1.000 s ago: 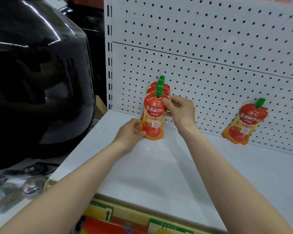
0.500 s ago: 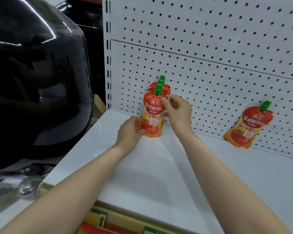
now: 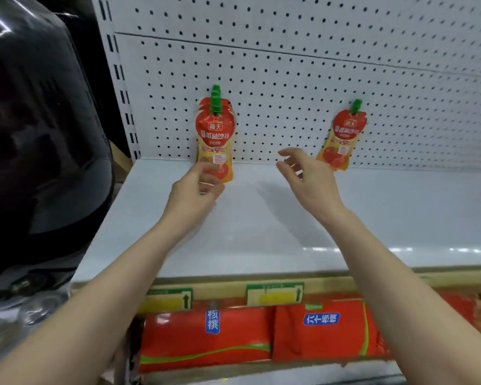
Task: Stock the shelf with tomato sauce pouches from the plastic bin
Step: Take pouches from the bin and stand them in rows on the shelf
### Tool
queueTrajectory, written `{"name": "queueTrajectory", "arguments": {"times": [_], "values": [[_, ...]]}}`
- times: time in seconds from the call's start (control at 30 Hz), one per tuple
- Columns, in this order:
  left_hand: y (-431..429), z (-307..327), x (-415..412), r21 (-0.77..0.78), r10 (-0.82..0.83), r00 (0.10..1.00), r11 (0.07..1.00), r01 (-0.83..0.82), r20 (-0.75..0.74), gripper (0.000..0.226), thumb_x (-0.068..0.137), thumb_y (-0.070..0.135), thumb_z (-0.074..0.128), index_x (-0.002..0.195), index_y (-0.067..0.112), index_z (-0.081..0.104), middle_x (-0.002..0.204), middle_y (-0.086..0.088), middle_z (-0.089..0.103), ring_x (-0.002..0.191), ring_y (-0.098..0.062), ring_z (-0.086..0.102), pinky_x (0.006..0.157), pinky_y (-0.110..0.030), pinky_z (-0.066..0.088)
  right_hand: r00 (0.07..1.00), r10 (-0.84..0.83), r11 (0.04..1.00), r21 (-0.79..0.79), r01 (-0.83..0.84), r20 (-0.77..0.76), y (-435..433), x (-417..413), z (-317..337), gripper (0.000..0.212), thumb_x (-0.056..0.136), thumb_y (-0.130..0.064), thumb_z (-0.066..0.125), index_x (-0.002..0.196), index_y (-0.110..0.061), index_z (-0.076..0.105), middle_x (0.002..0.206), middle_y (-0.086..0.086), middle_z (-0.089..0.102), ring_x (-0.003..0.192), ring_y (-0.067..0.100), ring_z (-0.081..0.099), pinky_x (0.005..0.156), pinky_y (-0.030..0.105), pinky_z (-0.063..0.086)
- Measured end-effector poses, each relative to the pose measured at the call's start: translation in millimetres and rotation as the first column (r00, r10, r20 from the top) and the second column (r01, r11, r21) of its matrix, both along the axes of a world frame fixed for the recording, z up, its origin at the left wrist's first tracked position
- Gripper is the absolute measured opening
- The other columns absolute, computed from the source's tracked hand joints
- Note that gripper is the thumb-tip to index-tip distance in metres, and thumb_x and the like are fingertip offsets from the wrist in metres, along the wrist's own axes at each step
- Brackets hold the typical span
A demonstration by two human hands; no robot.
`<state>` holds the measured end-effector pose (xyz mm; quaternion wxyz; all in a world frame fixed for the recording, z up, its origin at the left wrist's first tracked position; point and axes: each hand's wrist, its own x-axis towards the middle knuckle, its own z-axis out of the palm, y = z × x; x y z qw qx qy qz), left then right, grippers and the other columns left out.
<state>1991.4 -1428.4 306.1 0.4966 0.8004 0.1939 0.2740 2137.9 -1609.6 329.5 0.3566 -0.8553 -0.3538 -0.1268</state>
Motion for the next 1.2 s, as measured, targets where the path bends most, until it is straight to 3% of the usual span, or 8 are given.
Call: {"name": "queueTrajectory", "arguments": {"times": [0.17, 0.33, 0.5, 0.63, 0.77, 1.03, 1.13, 1.2], "values": [[-48.4, -4.7, -30.2, 0.019, -0.311, 0.949, 0.950, 0.311, 0.045, 0.023, 0.089, 0.015, 0.063, 0.105, 0.032, 0.060, 0.092, 0.009, 0.068, 0.082, -0.008, 0.063, 0.079, -0.022, 0.050, 0.971, -0.230, 0.972, -0.040, 0.233, 0.060, -88.7, -73.5, -34.9, 0.026, 0.098, -0.039, 0.052, 0.112, -0.022, 0.066, 0.100, -0.007, 0.071, 0.094, 0.020, 0.062, 0.083, 0.040, 0.049], [-129.3, -11.3, -48.7, -0.012, -0.588, 0.804, 0.806, 0.591, 0.090, 0.025, 0.084, 0.015, 0.061, 0.101, 0.033, 0.062, 0.093, 0.005, 0.069, 0.078, -0.005, 0.061, 0.077, -0.021, 0.051, 0.873, -0.474, 0.877, -0.023, 0.480, 0.116, -187.6, -158.8, -82.0, 0.028, 0.098, -0.034, 0.055, 0.117, -0.017, 0.066, 0.103, 0.002, 0.071, 0.095, 0.025, 0.060, 0.085, 0.034, 0.043], [-217.6, -44.7, -49.4, -0.049, -0.767, 0.640, 0.638, 0.768, 0.048, 0.025, 0.088, 0.006, 0.062, 0.104, 0.025, 0.063, 0.094, 0.004, 0.068, 0.081, -0.001, 0.061, 0.077, -0.015, 0.049, 0.742, -0.671, 0.740, -0.065, 0.669, 0.005, -282.7, -225.8, -138.9, 0.029, 0.100, -0.035, 0.051, 0.123, -0.020, 0.061, 0.104, 0.000, 0.068, 0.095, 0.023, 0.058, 0.082, 0.032, 0.039], [-290.1, -96.3, -36.1, -0.073, -0.815, 0.577, 0.579, 0.812, -0.054, 0.027, 0.087, 0.004, 0.063, 0.104, 0.026, 0.064, 0.093, 0.008, 0.069, 0.086, -0.005, 0.063, 0.081, -0.020, 0.050, 0.629, -0.766, 0.643, -0.121, 0.756, -0.137, -348.1, -249.3, -190.3, 0.029, 0.101, -0.029, 0.052, 0.127, -0.018, 0.059, 0.114, 0.003, 0.068, 0.100, 0.027, 0.060, 0.083, 0.032, 0.040], [-371.7, -156.5, -13.0, -0.163, -0.851, 0.494, 0.520, 0.838, -0.176, 0.030, 0.087, 0.001, 0.062, 0.102, 0.027, 0.062, 0.091, 0.010, 0.068, 0.082, -0.002, 0.062, 0.076, -0.014, 0.048, 0.507, -0.821, 0.565, -0.249, 0.787, -0.261, -420.1, -250.5, -246.1, 0.034, 0.101, -0.030, 0.051, 0.133, -0.020, 0.055, 0.124, 0.002, 0.066, 0.109, 0.024, 0.059, 0.081, 0.028, 0.039], [-522.1, -269.8, 54.9, -0.280, -0.817, 0.373, 0.520, 0.807, -0.440, 0.027, 0.091, 0.003, 0.059, 0.106, 0.025, 0.060, 0.096, 0.007, 0.065, 0.084, -0.001, 0.061, 0.076, -0.005, 0.045, 0.295, -0.823, 0.537, -0.495, 0.683, -0.486, -565.0, -192.9, -341.4, 0.038, 0.098, -0.021, 0.054, 0.136, -0.016, 0.051, 0.121, 0.012, 0.066, 0.107, 0.036, 0.062, 0.084, 0.043, 0.053], [-562.6, -316.6, 79.2, -0.296, -0.768, 0.362, 0.566, 0.769, -0.528, 0.030, 0.089, 0.007, 0.060, 0.105, 0.032, 0.060, 0.096, 0.013, 0.065, 0.084, 0.002, 0.062, 0.077, -0.016, 0.049, 0.311, -0.806, 0.577, -0.554, 0.600, -0.503, -601.7, -155.5, -371.9, 0.037, 0.098, -0.018, 0.051, 0.134, -0.013, 0.050, 0.119, 0.016, 0.064, 0.107, 0.041, 0.059, 0.082, 0.047, 0.052], [-586.8, -345.2, 92.4, -0.277, -0.726, 0.352, 0.592, 0.757, -0.591, 0.032, 0.088, 0.010, 0.062, 0.116, 0.025, 0.059, 0.101, 0.010, 0.064, 0.091, -0.008, 0.064, 0.082, -0.029, 0.052, 0.314, -0.807, 0.582, -0.581, 0.569, -0.501, -622.7, -127.0, -392.2, 0.038, 0.098, -0.017, 0.049, 0.136, -0.012, 0.049, 0.119, 0.019, 0.062, 0.106, 0.044, 0.058, 0.081, 0.048, 0.050]]}}
